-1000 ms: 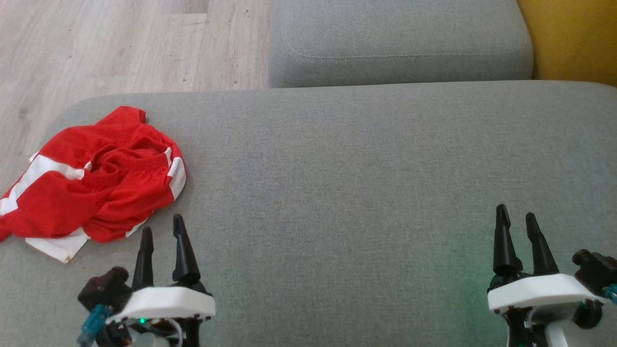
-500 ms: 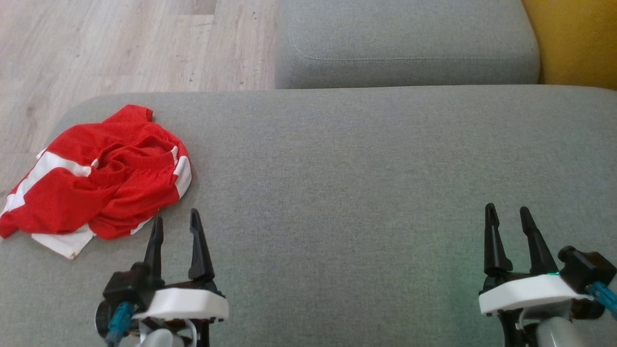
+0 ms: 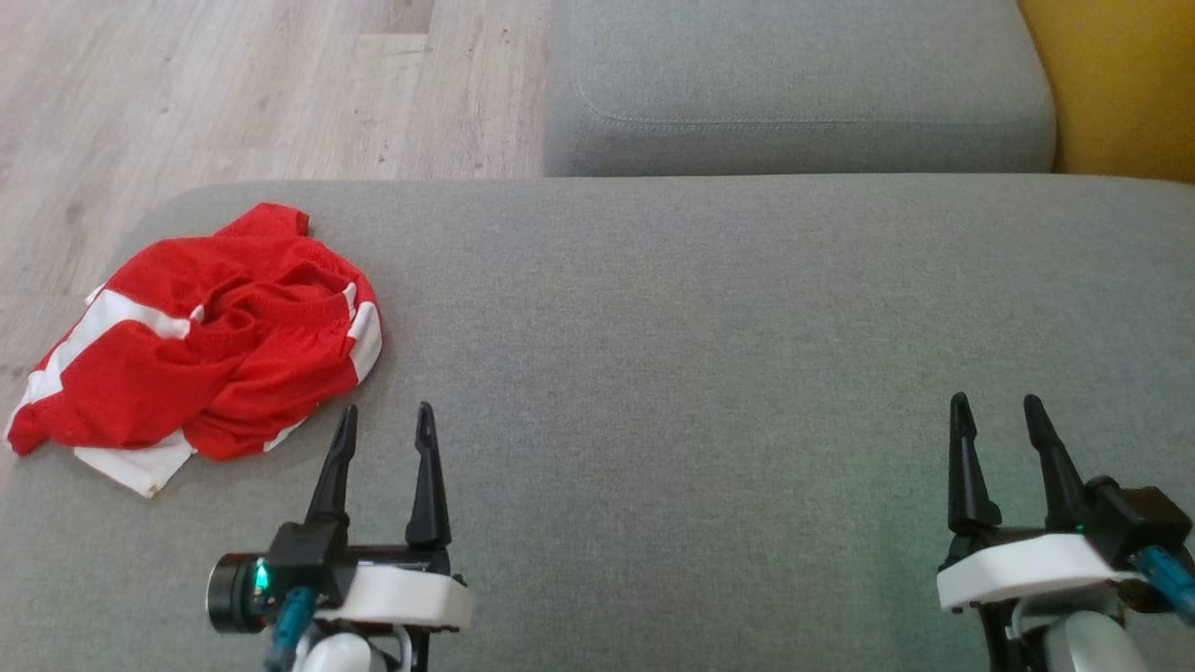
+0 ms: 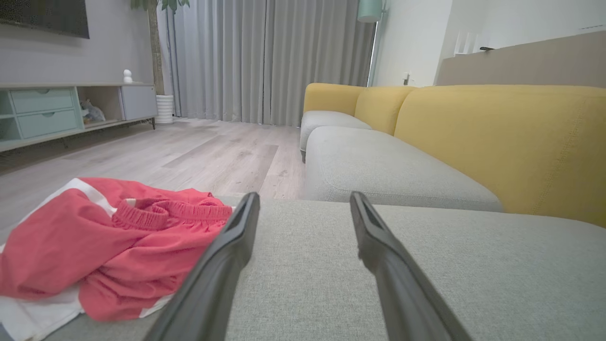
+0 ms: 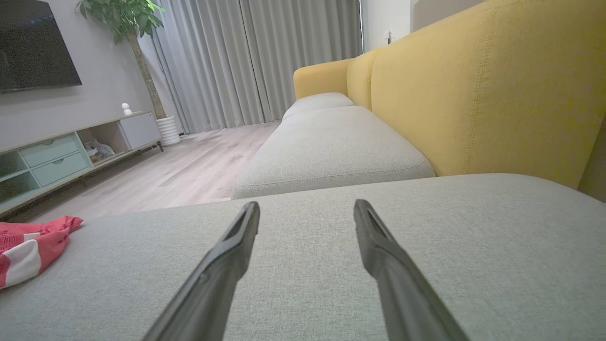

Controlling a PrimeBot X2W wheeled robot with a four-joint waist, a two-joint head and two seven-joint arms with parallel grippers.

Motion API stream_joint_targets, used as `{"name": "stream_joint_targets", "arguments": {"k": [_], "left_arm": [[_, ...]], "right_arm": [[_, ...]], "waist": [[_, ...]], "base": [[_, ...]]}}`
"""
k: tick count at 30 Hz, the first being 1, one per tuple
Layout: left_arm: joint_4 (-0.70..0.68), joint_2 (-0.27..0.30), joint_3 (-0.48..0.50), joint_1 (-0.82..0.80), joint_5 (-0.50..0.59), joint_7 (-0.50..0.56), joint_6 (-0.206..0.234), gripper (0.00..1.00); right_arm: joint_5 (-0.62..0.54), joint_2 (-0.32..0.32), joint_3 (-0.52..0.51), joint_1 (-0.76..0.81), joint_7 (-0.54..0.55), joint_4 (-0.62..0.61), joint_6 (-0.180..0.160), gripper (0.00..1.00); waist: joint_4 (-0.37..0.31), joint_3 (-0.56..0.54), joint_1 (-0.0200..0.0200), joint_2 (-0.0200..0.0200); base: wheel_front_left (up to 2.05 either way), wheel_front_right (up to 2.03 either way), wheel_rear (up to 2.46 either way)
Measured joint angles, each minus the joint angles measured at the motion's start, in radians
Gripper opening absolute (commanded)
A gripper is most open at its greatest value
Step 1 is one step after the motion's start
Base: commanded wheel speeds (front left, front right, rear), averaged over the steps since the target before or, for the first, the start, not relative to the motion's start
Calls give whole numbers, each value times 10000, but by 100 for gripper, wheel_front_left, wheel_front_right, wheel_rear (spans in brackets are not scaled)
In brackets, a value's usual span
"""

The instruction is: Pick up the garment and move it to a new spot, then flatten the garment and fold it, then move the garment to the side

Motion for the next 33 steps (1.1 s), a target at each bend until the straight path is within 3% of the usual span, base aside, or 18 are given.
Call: {"name": "stream_joint_targets", "arguments": {"k": [6, 26, 33], "left_arm": [[119, 4, -92, -64, 543, -174, 59, 100], [531, 10, -61, -107, 569, -196, 180, 100], [543, 8, -69, -344, 545, -196, 454, 100]], "right_arm": [[-663, -2, -58, 0, -174, 84, 0, 100], [-694, -2, -144, 4, -174, 290, 0, 100], [-953, -2, -13, 14, -174, 102, 0, 100]], "waist": [[41, -58, 0, 0], [-36, -22, 0, 0], [440, 108, 0, 0]], "base": [[0, 0, 0], [0, 0, 0], [0, 0, 0]]}}
